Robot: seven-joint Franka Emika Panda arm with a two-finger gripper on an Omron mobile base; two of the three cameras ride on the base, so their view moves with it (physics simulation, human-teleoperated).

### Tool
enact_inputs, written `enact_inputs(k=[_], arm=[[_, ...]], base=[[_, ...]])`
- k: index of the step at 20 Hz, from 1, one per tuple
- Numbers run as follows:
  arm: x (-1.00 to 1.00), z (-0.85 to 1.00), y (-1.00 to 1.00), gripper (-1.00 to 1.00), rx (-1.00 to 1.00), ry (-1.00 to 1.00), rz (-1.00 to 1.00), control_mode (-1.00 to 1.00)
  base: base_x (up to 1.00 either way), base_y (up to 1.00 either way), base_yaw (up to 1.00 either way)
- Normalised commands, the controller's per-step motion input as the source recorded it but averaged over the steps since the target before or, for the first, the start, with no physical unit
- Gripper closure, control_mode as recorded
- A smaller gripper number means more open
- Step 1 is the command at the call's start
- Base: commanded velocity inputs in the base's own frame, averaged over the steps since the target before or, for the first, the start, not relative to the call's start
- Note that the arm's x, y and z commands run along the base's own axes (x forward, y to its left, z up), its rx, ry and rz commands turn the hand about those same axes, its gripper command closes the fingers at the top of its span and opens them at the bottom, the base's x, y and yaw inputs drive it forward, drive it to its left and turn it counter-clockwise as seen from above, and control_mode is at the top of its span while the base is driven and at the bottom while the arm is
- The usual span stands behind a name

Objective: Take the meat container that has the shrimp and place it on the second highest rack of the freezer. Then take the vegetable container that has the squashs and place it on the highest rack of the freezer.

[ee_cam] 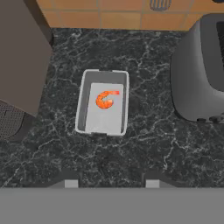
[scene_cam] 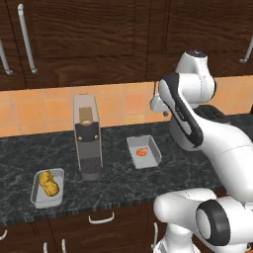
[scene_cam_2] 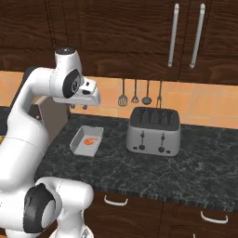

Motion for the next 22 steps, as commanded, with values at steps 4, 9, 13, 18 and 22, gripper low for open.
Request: enact_inputs(k=[4, 9, 13, 18, 22], arm=[[0.07, -0.11, 0.04, -1.0, 0.02, 0.15, -0.13, -1.0], [0.0, -0.34, 0.03, -1.0, 0.28, 0.28, -0.62, -1.0], [0.0, -0.26, 0.09, -1.0, 0.43, 0.26, -0.65, -1.0], [-0.07, -0.68, 0.16, -1.0, 0.05, 0.11, -0.55, -1.0], [-0.14, -0.92, 0.16, -1.0, -0.01, 0.04, -0.4, -1.0]], base=[[0.0, 0.0, 0.0], [0.0, 0.0, 0.0], [0.0, 0.0, 0.0], [0.0, 0.0, 0.0], [0.0, 0.0, 0.0]])
